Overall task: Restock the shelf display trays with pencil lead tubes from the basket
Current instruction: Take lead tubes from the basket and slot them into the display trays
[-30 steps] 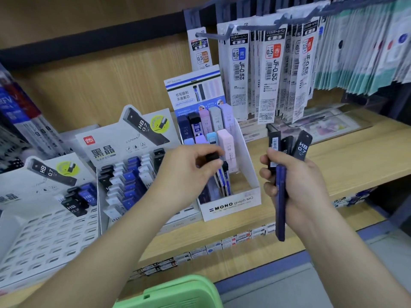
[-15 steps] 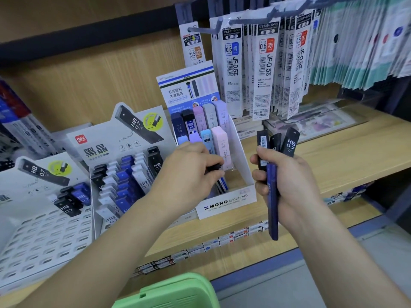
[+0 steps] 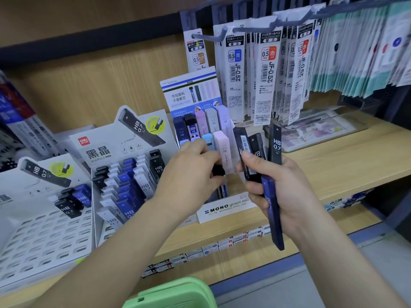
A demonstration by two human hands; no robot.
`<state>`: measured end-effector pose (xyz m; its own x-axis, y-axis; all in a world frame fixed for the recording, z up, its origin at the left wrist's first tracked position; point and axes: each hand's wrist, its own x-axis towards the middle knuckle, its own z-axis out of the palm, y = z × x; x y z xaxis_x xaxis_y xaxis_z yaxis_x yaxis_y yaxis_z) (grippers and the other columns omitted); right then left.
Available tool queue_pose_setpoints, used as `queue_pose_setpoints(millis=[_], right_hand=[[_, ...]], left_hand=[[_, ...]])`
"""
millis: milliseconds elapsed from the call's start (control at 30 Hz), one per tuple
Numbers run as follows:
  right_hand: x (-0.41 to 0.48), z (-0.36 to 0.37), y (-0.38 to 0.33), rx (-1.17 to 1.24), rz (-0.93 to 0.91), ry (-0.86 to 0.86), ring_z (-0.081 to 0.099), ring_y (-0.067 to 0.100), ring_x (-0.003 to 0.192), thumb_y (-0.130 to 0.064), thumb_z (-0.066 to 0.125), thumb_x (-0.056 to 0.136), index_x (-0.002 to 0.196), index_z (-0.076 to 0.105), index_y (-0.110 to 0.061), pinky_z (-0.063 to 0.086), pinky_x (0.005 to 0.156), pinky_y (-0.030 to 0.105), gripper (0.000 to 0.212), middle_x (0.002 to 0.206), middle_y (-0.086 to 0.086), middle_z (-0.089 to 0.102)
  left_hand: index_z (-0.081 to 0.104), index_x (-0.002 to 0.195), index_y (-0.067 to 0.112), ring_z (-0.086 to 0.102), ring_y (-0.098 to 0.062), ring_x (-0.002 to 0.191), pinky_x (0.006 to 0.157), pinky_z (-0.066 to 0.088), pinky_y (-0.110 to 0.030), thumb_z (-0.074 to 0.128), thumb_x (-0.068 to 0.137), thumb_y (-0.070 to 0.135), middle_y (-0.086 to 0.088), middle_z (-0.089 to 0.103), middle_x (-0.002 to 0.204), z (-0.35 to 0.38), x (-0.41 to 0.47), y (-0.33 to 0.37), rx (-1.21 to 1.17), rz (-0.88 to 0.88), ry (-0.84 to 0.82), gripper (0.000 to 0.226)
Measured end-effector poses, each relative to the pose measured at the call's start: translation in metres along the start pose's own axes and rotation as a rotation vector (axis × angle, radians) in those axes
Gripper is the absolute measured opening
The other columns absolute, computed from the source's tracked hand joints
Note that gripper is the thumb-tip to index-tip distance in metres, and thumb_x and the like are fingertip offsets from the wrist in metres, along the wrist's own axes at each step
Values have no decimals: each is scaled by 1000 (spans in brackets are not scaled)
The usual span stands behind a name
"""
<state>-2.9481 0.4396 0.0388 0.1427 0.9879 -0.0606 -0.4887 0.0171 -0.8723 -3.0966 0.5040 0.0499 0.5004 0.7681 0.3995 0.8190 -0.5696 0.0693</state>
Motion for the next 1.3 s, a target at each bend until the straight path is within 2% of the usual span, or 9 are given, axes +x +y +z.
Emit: queue_pose_setpoints(millis=[100,200,267,500,700,900,1033,1167,1300], right_hand=[[-1,-1,0,-26,24,-81,38,9,38,-24,70,76,84,70,-11,25,31,15,16,73,8,67],[-2,-1,1,-14,114,-227,35,7,35,-25,67,77,85,68,-9,23,31,13,17,69,10,63],[-3,0,2,12,167,-304,33,7,32,-23,66,79,81,66,-9,23,30,12,15,69,12,62],[3,0,6,189,256,-295,33,5,31,-28,65,79,95,61,-10,24,26,13,24,61,6,51],[4,8,9,333,168,-301,31,3,30,-48,57,86,88,63,-10,23,26,13,38,71,4,54],[0,23,16,234,124,-254,31,6,32,-29,69,80,69,58,-11,23,27,15,24,67,5,40],[-9,39,20,-64,111,-211,27,10,27,-27,69,78,67,48,-6,20,30,15,32,42,4,36],[-17,47,18,-215,115,-241,29,10,27,-26,68,81,70,48,-7,22,31,13,30,41,-1,40],[-10,29,8,-44,147,-95,34,8,34,-46,70,74,86,62,-11,25,30,15,38,60,1,50]], left_hand=[[66,114,30,54,-6,86,82,44,-20,64,88,20,13,62,99,-14,-1,2,-438,-168,73,28],[61,122,28,64,-11,94,87,53,-28,58,89,-5,8,68,115,-32,-4,3,-1073,-227,-81,47],[67,113,18,67,-17,93,82,56,-30,57,87,-11,-1,72,109,-37,-4,1,-1207,-223,-114,40],[77,89,15,71,-20,84,77,57,-28,80,66,8,-9,75,88,-45,-16,-17,-1213,-267,-76,24],[73,83,7,68,-20,65,60,54,-21,73,65,20,-16,72,76,-39,-31,-6,-1341,-488,75,21],[62,105,18,71,-24,70,63,56,-26,70,80,11,-15,73,77,-42,-57,-1,-1314,-498,-46,27],[41,130,47,66,-15,65,73,54,-28,67,87,8,1,70,67,-45,-73,-4,-1067,-323,-186,64],[48,123,53,45,-9,50,57,42,-18,72,82,12,0,58,58,-50,-74,-9,-883,-269,-57,63],[64,104,36,58,-13,53,48,45,-17,76,79,11,-5,63,62,-59,-54,-14,-982,-358,113,38]])
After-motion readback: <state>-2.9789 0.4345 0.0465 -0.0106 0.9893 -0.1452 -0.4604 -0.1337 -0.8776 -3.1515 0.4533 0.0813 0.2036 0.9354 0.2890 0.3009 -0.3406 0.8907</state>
